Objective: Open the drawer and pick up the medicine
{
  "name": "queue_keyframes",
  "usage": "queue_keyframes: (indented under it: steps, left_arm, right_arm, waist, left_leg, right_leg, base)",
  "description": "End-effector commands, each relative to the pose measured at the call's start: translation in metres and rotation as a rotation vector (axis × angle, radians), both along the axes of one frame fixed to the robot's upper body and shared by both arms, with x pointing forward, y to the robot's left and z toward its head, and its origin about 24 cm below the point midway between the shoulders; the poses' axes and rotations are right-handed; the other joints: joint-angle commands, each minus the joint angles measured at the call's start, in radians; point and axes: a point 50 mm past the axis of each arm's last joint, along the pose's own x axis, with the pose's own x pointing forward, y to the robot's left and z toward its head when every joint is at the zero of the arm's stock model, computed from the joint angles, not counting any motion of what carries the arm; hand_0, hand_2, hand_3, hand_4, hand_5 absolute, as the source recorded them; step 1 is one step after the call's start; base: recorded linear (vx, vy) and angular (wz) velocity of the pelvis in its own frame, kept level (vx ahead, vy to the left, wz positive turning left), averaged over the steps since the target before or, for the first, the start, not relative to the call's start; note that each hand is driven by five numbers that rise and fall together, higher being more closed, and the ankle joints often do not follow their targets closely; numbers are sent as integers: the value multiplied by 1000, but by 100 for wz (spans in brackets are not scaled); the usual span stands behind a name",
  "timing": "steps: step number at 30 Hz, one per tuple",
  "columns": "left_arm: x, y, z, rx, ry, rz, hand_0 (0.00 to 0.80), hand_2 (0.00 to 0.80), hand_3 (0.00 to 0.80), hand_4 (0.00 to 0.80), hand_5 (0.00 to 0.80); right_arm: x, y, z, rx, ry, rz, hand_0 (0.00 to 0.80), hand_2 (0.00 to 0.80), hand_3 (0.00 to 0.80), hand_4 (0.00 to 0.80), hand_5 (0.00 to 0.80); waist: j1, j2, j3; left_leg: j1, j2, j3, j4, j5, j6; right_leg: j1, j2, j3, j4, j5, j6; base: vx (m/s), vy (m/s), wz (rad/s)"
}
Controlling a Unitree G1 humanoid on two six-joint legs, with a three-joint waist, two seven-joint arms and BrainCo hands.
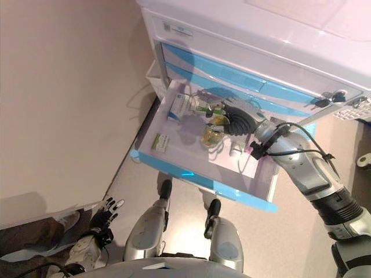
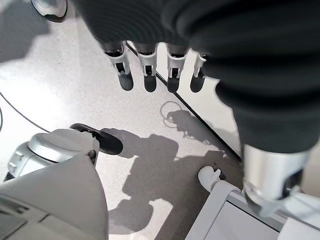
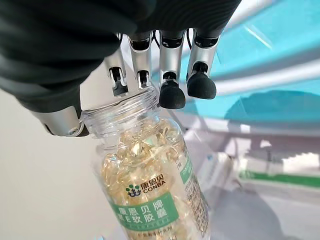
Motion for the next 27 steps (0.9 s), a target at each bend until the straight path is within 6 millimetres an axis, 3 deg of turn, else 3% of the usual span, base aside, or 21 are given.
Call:
queue_keyframes:
  steps: [1, 7, 15, 27]
  left_arm:
    - [-29, 11, -7, 42, 88, 20, 0, 0, 0, 0, 0]
    - [-39, 18, -8, 59, 113, 38, 0, 0, 0, 0, 0]
    - [-52, 23, -10, 73, 143, 50, 0, 0, 0, 0, 0]
    - [-57, 29, -10, 86, 183, 50, 0, 0, 0, 0, 0]
  right_arm:
    - [-15, 9, 27, 42, -37, 110, 800, 800, 800, 800, 800]
    - [-16, 2, 52, 83, -39, 113, 800, 800, 800, 800, 800]
    - [-16, -7, 71, 138, -35, 93, 800, 800, 800, 800, 800]
    - [3, -14, 103, 262, 17, 26, 800, 800, 800, 800, 800]
  waist:
    - [-3, -22, -119]
    - [-1, -39, -147]
    - [4, -53, -168]
    - [18, -59, -200]
  left_leg:
    - [14, 13, 21, 37, -126, -16]
    - [27, 25, 24, 36, -135, -21]
    - [38, 33, 23, 31, -141, -24]
    - [57, 33, 18, 21, -145, -30]
  right_leg:
    - [-18, -7, 10, -46, 65, 37]
    - [1, -3, 14, -56, 63, 40]
    - [22, -1, 17, -71, 63, 42]
    - [48, -6, 13, -85, 56, 43]
  base:
    - [45, -35, -9]
    - [44, -35, -7]
    - [34, -24, -5]
    - [43, -5, -1]
